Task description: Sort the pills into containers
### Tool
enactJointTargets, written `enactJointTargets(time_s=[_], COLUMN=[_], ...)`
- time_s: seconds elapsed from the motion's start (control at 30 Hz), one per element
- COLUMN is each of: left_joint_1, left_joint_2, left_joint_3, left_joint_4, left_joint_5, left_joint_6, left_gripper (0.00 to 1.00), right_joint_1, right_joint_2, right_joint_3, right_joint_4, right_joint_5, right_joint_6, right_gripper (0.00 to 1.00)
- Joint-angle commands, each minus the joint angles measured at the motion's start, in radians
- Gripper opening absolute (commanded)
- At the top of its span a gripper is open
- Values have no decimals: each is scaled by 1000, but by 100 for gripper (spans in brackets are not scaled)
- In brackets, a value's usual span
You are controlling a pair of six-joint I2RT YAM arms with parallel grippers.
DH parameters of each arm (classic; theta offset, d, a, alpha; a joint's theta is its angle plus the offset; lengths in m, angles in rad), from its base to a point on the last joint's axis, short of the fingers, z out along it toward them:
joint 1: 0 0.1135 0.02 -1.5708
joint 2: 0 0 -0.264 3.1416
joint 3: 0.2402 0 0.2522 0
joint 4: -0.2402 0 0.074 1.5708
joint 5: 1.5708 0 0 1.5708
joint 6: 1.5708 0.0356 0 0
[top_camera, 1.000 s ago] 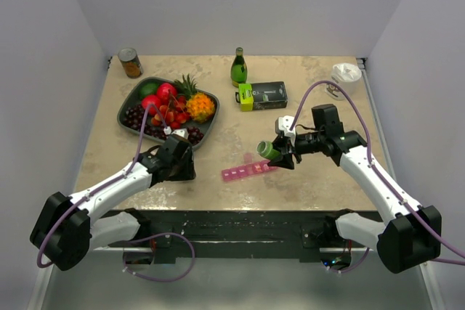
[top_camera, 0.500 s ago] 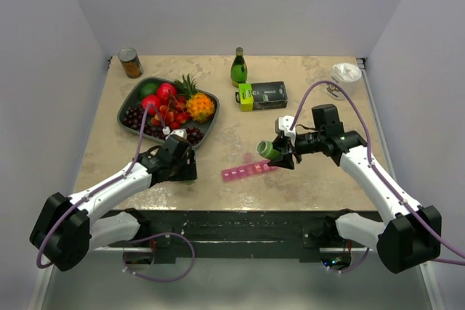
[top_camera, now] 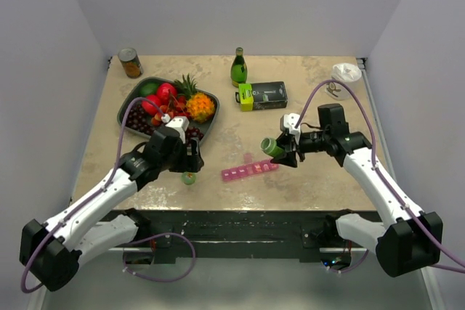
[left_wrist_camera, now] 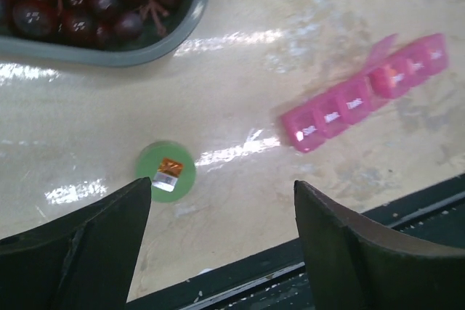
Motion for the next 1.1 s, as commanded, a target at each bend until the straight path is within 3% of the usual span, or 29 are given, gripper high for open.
enactJointTargets(time_s=[0.0, 0.23, 0.5, 0.8, 1.07], left_joint_1=[3, 5, 5, 3, 5], left_joint_2=[-114, -209, -217, -263, -291], left_joint_3=[48, 39, -7, -65, -67], left_joint_4=[92, 241, 428, 455, 444], left_joint_5=[113, 159, 186, 101, 70], left_joint_6=[106, 232, 320, 402, 410], left_gripper=[84, 86, 86, 86, 86], right_joint_1=[-27, -31, -44, -120, -194], right_joint_2=[-43, -58, -37, 16, 55], right_joint_3=[32, 136, 439, 699, 852], right_joint_4=[9, -58, -126, -10, 187], right_joint_5=[-47, 22, 168, 254, 442], right_joint_6=[38, 75, 202, 429, 591], right_gripper=[0, 0, 0, 0, 0])
